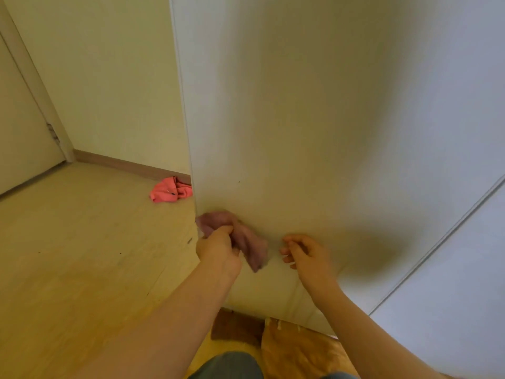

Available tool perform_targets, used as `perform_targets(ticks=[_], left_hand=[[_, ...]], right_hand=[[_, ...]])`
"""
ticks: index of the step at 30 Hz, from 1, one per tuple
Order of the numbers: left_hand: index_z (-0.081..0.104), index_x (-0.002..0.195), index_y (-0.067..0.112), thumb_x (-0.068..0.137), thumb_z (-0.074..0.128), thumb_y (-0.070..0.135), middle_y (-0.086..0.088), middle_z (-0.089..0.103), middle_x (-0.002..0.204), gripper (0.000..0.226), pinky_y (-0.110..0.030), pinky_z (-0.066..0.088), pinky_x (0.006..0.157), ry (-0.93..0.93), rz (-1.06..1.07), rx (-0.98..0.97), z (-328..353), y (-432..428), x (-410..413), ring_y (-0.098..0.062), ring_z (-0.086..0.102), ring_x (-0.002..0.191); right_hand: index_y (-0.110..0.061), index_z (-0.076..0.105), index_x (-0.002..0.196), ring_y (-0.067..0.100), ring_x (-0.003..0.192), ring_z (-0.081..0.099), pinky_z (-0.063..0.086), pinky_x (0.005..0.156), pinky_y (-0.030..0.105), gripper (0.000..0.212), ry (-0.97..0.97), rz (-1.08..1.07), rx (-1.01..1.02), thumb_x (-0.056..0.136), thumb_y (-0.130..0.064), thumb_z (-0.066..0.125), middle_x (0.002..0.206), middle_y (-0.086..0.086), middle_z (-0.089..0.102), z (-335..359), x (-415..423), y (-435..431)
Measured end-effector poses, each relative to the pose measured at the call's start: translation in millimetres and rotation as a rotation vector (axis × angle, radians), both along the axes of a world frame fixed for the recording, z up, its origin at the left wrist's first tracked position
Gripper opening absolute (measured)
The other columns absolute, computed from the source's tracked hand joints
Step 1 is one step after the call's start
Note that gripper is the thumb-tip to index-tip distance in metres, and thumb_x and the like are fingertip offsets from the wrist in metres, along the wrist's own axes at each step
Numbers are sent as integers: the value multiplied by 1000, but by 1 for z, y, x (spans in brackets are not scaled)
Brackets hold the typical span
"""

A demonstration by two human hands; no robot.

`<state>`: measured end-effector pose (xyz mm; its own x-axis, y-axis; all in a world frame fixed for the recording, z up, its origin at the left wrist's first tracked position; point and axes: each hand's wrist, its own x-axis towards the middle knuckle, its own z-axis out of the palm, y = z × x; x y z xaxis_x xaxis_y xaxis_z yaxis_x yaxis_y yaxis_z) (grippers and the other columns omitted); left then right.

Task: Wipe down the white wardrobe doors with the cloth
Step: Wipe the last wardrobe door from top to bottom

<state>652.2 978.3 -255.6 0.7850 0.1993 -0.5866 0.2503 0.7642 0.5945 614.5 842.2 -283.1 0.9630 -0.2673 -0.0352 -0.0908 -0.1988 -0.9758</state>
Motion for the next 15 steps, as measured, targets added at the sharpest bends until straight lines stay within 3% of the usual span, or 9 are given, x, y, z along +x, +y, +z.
perform_targets(ticks=[1, 3, 7, 9, 11, 13, 15], left_hand=[[56, 99, 6, 90, 49, -10, -9, 54, 71, 20, -26, 45, 50, -11, 12, 12, 5, -5, 2, -17, 55, 61], [50, 80, 13, 89, 55, -7, -5, 54, 75, 23, -28, 45, 55, -4, 28, 70, 4, -12, 3, -18, 54, 66], [49, 77, 21, 94, 56, 8, -3, 54, 75, 22, -39, 47, 75, 95, -101, 77, -17, -18, -6, -17, 52, 66], [47, 73, 18, 94, 53, 6, -6, 49, 70, 25, -35, 45, 66, 52, -144, 104, -13, -17, -2, -18, 49, 61], [47, 78, 14, 91, 49, -5, -8, 44, 67, 23, -27, 44, 52, -127, -75, 119, 3, -15, 12, -19, 46, 57], [48, 95, 14, 90, 45, -9, -4, 50, 72, 24, -25, 45, 54, -219, -14, 160, 16, -16, 24, -18, 53, 64], [50, 96, 13, 92, 45, -4, 0, 56, 73, 18, -24, 47, 54, -192, 41, 210, 12, -19, 23, -18, 58, 73]], right_hand=[[-21, 59, 87, 7, 66, 55, 42, 54, 8, 18, -8, 14, -1, 95, -10, 46, 77, -2, 62, 4, 2, -1], [-22, 58, 83, 6, 67, 54, 41, 53, 5, 19, -10, 40, -3, 94, -10, 47, 78, -3, 61, 11, 4, -4], [-20, 59, 78, 6, 68, 53, 40, 53, 4, 21, -13, 57, -7, 93, -10, 49, 78, -1, 60, 14, 2, -9], [-18, 60, 80, 6, 67, 53, 40, 52, 4, 19, -20, 56, -5, 93, -9, 50, 78, -1, 61, 15, 1, -13], [-16, 61, 83, 6, 66, 54, 40, 52, 4, 18, -23, 62, -14, 93, -7, 49, 78, -1, 61, 17, 1, -16], [-17, 61, 85, 6, 66, 54, 40, 52, 4, 19, -19, 68, -21, 93, -6, 48, 80, -2, 62, 17, 2, -16], [-20, 60, 82, 6, 67, 54, 40, 52, 4, 21, -4, 62, -7, 93, -8, 48, 80, -2, 62, 14, -1, -14]])
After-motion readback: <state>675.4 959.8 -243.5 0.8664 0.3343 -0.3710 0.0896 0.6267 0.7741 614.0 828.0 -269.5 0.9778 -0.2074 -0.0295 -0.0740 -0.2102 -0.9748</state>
